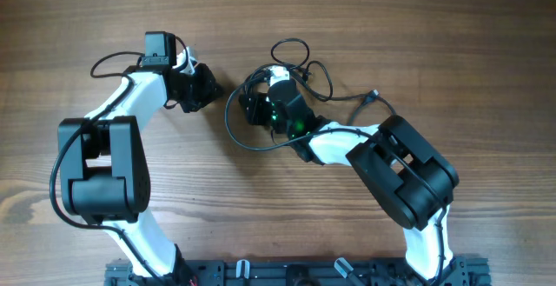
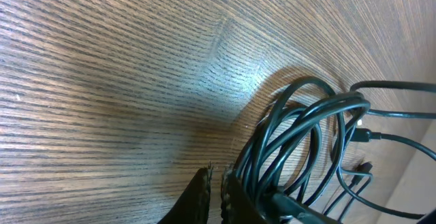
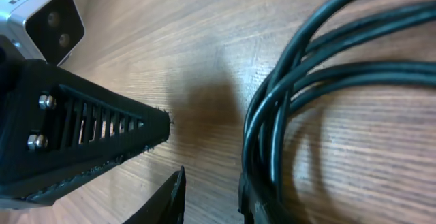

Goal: Untangle cables

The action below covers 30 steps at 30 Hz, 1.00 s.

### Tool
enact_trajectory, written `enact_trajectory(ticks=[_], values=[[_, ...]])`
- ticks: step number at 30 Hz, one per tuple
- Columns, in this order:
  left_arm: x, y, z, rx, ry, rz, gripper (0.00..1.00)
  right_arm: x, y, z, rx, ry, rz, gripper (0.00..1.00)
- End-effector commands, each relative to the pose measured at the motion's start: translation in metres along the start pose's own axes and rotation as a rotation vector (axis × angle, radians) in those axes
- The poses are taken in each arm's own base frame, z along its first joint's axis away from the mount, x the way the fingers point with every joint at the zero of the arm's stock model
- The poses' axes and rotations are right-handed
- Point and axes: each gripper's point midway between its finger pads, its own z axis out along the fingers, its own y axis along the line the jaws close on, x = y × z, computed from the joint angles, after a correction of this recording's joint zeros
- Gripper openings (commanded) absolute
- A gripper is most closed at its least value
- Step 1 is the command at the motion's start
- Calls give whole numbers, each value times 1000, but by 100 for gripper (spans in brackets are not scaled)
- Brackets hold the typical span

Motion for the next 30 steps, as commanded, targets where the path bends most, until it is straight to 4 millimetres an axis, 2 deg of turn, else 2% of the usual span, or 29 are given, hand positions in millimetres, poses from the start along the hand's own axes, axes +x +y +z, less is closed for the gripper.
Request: enact_trajectory(ticks=[1,10,12,14,17,18,20,22,30], values=[[-8,-9,-9,10,-34,23,9,2,-21,6,74,-25,-49,29],[-8,-9,-9,10,-34,23,9,3,-27,6,102,-20,-129,29],[-8,-9,-9,10,-35,23,9,4,-28,6,105,-15,-128,34],[-8,-9,-9,10,-34,23,9,5,-26,6,98,-11,-108,43],[-8,-9,-9,10,-34,23,10,8,-17,7,50,9,-84,49],[-8,-9,-9,10,-34,23,10,8,-13,7,27,12,-86,49],[-8,-9,-9,10,-34,23,10,4,-6,7,-2,-2,-100,39],[-8,-9,-9,10,-34,23,10,0,-7,6,6,-18,-100,34],[-8,-10,-9,11,-36,24,11,1,-26,6,100,-25,-159,35]])
